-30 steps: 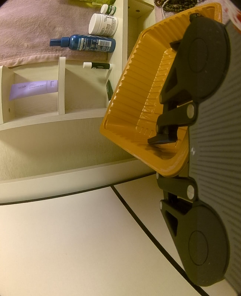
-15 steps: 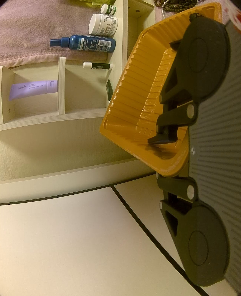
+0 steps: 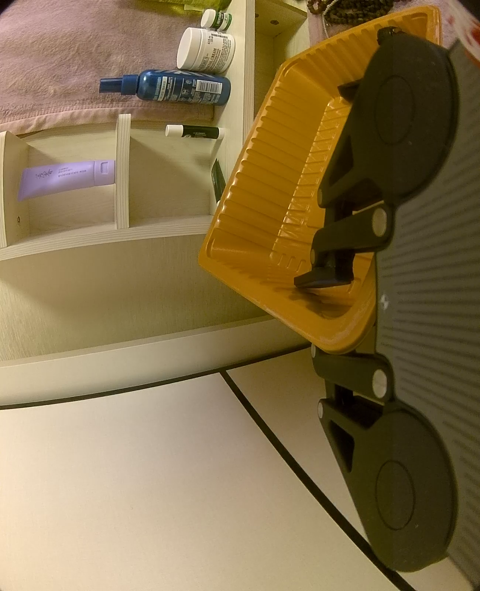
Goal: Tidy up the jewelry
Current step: 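Carry the black strap piece over the orange tray and open the right tool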
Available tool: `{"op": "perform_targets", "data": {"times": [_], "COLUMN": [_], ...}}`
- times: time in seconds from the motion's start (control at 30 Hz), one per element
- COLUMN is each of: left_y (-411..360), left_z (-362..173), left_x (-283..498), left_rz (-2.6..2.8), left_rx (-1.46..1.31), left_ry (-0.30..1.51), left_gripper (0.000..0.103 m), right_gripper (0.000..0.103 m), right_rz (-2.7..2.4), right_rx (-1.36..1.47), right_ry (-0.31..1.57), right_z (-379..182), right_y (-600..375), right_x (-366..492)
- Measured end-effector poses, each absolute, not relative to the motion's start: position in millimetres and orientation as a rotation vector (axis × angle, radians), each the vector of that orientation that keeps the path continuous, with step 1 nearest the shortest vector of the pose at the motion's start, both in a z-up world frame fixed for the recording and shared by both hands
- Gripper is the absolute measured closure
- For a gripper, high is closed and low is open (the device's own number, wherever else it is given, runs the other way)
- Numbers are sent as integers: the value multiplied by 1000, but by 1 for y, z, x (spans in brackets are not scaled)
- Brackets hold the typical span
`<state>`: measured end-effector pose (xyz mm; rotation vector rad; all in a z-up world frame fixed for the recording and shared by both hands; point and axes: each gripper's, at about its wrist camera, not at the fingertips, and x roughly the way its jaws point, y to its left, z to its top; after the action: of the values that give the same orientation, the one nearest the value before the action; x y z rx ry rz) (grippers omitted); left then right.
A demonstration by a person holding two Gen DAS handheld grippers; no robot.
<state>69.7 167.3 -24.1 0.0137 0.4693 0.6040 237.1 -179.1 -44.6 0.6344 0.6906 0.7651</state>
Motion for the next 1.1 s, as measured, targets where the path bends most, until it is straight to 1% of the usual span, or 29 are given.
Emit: {"op": "perform_targets", "data": {"times": [0.33,0.47,0.57,0.9,1.0,1.03,1.1], "left_y": [167,167,167,167,168,168,168], "left_z": [-24,-25,-24,-24,-24,-24,-24], "left_x": [70,70,71,71,71,71,71], "left_rz": [601,601,599,601,600,600,601], "left_rx": [12,12,12,8,2,3,3], "left_ry": [472,473,475,477,477,476,476], "left_gripper": [88,88,88,88,88,88,88], "right_gripper": [83,83,86,86,85,83,76], "right_rz": [906,931,954,961,948,938,909], "right_rx": [586,579,602,574,567,558,541], "right_ry": [794,826,836,824,818,811,801], "right_z": [-61,-72,-75,-71,-70,-71,-72], "right_y": [-85,-69,-63,-63,-77,-84,-99], "right_x": [251,253,253,252,244,239,231]}}
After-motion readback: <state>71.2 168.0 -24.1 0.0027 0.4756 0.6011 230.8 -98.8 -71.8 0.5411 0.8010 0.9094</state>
